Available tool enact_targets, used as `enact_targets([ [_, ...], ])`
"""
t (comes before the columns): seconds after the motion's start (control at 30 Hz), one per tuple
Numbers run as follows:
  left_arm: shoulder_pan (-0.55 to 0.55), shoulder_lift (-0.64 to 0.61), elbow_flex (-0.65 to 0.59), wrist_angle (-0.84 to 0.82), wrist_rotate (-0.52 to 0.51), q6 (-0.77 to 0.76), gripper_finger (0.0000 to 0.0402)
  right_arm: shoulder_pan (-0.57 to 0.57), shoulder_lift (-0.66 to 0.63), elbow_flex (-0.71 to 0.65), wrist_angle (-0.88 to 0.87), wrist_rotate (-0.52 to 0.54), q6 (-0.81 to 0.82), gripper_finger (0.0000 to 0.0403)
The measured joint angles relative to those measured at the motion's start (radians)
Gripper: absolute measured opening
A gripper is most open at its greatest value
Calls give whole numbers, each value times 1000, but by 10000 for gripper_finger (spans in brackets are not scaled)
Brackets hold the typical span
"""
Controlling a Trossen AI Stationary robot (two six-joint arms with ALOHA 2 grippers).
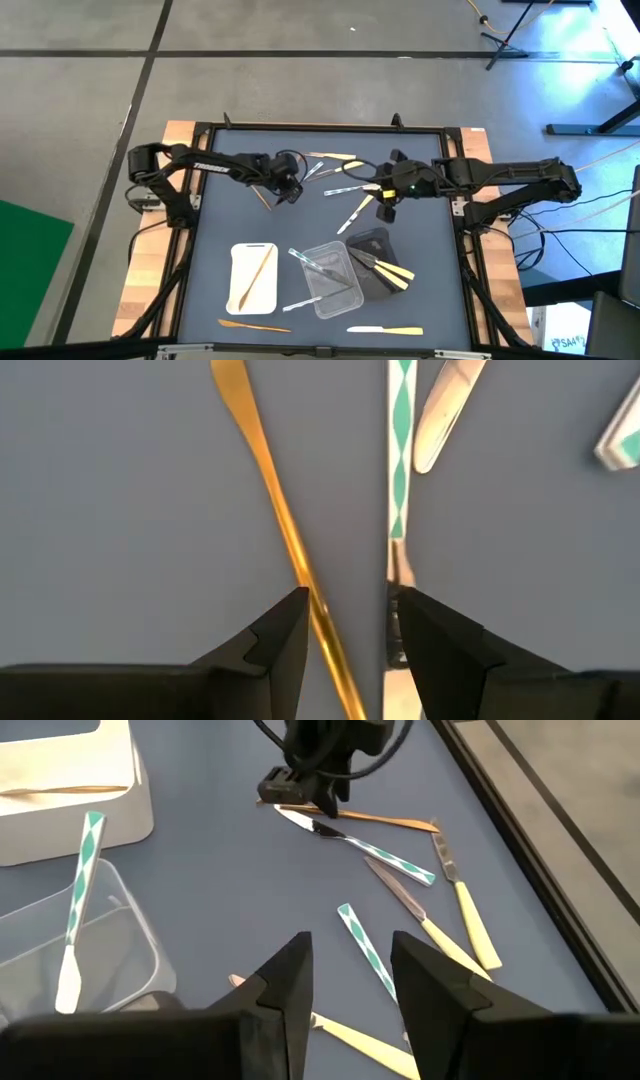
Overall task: Sort silverware by color (type)
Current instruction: Put the gold table knife into the white bin
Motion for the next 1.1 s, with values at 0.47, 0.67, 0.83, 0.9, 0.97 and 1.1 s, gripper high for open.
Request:
enact_targets([
  [0.47, -2, 29, 0, -62, -4, -55, 149, 0, 0, 0, -8, -17, 0, 124],
  [0.67, -2, 30, 0, -87, 10, -81, 149, 0, 0, 0, -8, -17, 0, 124],
  [0.83, -2, 36, 0, -88, 25, -81, 149, 0, 0, 0, -12, -17, 0, 124],
  [0.9, -2, 36, 0, -89, 24, -81, 146, 0, 0, 0, -16, -18, 0, 124],
  [0.97, -2, 36, 0, -89, 25, -81, 139, 0, 0, 0, -15, -18, 0, 124],
  [1.1, -2, 40, 0, -89, 26, -81, 118, 0, 0, 0, -15, -18, 0, 124],
])
